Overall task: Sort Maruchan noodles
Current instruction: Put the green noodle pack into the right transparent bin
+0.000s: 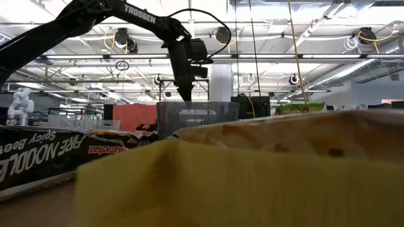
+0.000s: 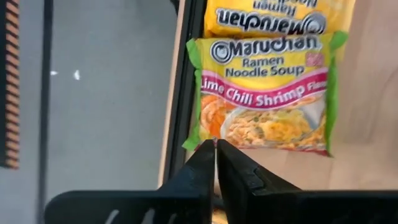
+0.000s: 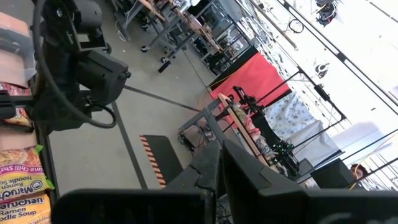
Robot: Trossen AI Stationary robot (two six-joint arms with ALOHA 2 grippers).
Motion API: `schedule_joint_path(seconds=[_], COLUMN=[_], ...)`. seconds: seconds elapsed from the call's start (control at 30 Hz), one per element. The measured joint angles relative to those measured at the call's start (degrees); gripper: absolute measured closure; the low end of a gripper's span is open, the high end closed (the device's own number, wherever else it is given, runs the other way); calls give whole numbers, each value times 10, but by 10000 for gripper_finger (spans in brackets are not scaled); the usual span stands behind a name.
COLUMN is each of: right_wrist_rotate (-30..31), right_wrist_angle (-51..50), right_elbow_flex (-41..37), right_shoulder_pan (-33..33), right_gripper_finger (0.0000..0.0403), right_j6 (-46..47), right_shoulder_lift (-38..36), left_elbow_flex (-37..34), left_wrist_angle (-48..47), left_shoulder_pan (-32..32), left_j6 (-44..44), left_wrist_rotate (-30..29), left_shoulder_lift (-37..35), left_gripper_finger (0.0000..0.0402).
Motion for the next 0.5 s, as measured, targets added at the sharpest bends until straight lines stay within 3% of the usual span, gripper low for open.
schedule_joint_path(seconds=[0.3, 0.5], right_wrist_rotate=[0, 0], right_wrist_angle=[0, -7], right_elbow_flex=[0, 0], right_shoulder_pan=[0, 0], right_gripper_finger=[387, 387], right_j6=[0, 0], right_shoulder_lift=[0, 0], left_elbow_flex=[0, -3], left_wrist_angle=[3, 55], left_shoulder_pan=[-7, 0], left_j6=[-20, -18], left_wrist_rotate=[0, 37], left_shoulder_lift=[8, 27], left_gripper_finger=[327, 323])
